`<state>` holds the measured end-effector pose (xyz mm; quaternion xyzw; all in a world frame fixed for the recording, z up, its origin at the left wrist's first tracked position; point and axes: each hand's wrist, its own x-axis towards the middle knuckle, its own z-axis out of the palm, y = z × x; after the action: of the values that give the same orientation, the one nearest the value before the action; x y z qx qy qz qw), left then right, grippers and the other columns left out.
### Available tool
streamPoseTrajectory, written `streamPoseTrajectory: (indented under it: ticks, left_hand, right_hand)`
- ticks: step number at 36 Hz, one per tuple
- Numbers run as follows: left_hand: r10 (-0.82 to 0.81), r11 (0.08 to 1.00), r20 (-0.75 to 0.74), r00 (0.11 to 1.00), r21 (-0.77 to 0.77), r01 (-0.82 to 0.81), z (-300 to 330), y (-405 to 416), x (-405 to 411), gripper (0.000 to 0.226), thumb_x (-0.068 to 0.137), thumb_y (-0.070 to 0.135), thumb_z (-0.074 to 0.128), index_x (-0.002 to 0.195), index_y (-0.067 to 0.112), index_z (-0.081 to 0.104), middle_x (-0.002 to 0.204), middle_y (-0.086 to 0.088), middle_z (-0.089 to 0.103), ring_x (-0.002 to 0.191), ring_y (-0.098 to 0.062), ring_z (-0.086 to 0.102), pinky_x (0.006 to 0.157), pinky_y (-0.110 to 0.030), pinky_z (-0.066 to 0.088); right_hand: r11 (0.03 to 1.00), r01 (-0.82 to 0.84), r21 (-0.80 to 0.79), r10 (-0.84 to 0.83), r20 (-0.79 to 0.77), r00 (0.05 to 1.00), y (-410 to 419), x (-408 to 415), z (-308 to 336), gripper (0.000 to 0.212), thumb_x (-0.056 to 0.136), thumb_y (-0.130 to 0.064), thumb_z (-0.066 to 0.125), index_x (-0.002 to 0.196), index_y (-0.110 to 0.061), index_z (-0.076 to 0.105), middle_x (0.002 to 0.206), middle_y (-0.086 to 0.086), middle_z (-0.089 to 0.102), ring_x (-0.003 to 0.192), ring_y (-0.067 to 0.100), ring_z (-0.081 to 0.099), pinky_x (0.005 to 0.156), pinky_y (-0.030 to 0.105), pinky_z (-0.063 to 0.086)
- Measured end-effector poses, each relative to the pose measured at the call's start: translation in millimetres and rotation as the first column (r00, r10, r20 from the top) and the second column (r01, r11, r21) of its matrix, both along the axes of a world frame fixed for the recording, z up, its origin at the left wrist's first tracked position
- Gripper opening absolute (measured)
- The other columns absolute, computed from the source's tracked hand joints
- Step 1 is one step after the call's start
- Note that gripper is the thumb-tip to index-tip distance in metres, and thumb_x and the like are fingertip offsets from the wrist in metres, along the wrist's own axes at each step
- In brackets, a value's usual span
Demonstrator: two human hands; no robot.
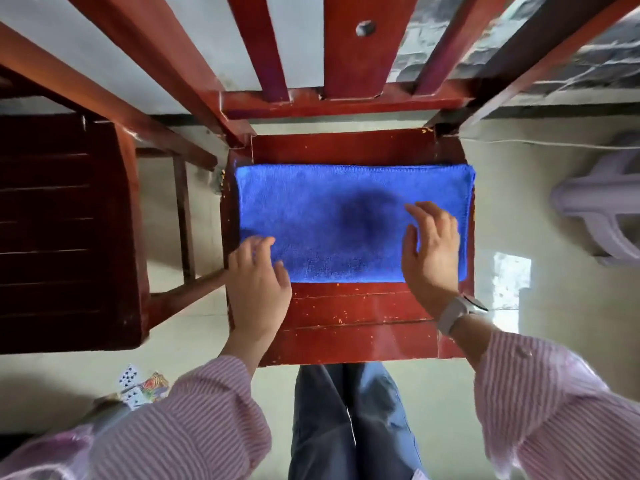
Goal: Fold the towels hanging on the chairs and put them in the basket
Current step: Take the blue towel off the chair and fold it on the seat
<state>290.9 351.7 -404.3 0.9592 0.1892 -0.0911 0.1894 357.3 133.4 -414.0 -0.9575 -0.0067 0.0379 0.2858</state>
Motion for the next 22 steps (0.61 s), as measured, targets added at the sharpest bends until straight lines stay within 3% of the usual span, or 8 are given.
streamPoseTrajectory:
  ticks: [3, 6, 9, 13, 19, 22]
  left_hand:
    - [-0.252, 0.967, -0.049, 0.967, 0.019, 0.253, -6.0, -28.9, 4.7, 0.046, 0.079, 0.017, 0.064, 0.122, 0.011, 0.053, 0.129, -0.014, 0.052, 0.116, -0.037, 0.05, 0.084, -0.049, 0.047]
    - [-0.395, 0.916, -0.139, 0.908, 0.018, 0.401, -12.8, -55.0, 8.7, 0.058, 0.077, 0.025, 0.067, 0.131, 0.019, 0.046, 0.142, -0.012, 0.042, 0.128, -0.038, 0.04, 0.092, -0.059, 0.041]
    - [-0.4, 0.912, -0.213, 0.891, 0.008, 0.411, -16.3, -68.6, 10.6, 0.064, 0.074, 0.029, 0.07, 0.133, 0.023, 0.046, 0.147, -0.011, 0.035, 0.133, -0.04, 0.033, 0.094, -0.069, 0.032]
    - [-0.402, 0.911, -0.253, 0.88, -0.016, 0.411, -17.4, -68.5, 10.5, 0.062, 0.08, 0.029, 0.065, 0.137, 0.026, 0.04, 0.152, -0.009, 0.025, 0.138, -0.039, 0.022, 0.097, -0.07, 0.027]
    - [-0.418, 0.899, -0.256, 0.871, 0.02, 0.437, -16.7, -67.2, 12.5, 0.065, 0.071, 0.027, 0.075, 0.13, 0.024, 0.048, 0.146, -0.012, 0.037, 0.131, -0.042, 0.035, 0.088, -0.072, 0.035]
    - [-0.404, 0.903, -0.251, 0.88, 0.043, 0.427, -15.5, -69.1, 13.4, 0.065, 0.071, 0.026, 0.075, 0.13, 0.025, 0.048, 0.145, -0.013, 0.037, 0.13, -0.042, 0.035, 0.087, -0.073, 0.035]
  right_hand:
    - [0.955, 0.297, -0.024, -0.298, -0.041, 0.954, -41.4, -2.1, -3.6, 0.029, 0.082, -0.009, 0.043, 0.103, -0.002, 0.062, 0.104, 0.024, 0.056, 0.095, 0.042, 0.051, 0.088, 0.04, 0.037]
    - [0.883, 0.47, 0.005, -0.461, -0.181, 0.869, -60.7, 1.6, -7.0, 0.023, 0.084, -0.006, 0.048, 0.1, -0.001, 0.064, 0.101, 0.025, 0.057, 0.096, 0.042, 0.052, 0.091, 0.043, 0.04]
    - [0.878, 0.477, -0.03, -0.465, -0.285, 0.838, -65.8, 7.6, -12.2, 0.019, 0.086, -0.005, 0.054, 0.102, 0.001, 0.062, 0.104, 0.023, 0.059, 0.101, 0.039, 0.052, 0.088, 0.033, 0.035]
    - [0.838, 0.537, -0.095, -0.531, -0.364, 0.765, -63.8, 17.5, -17.7, 0.02, 0.086, -0.012, 0.054, 0.102, -0.001, 0.06, 0.106, 0.021, 0.062, 0.105, 0.037, 0.052, 0.088, 0.039, 0.038]
    - [0.864, 0.434, -0.253, -0.503, -0.454, 0.736, -60.3, 25.6, -17.6, 0.026, 0.084, -0.015, 0.046, 0.091, 0.005, 0.061, 0.101, 0.027, 0.061, 0.099, 0.042, 0.052, 0.08, 0.041, 0.042]
    - [0.864, 0.413, -0.286, -0.503, -0.493, 0.71, -57.4, 29.7, -13.2, 0.03, 0.083, -0.016, 0.043, 0.095, 0.005, 0.06, 0.107, 0.025, 0.059, 0.105, 0.041, 0.048, 0.084, 0.041, 0.04]
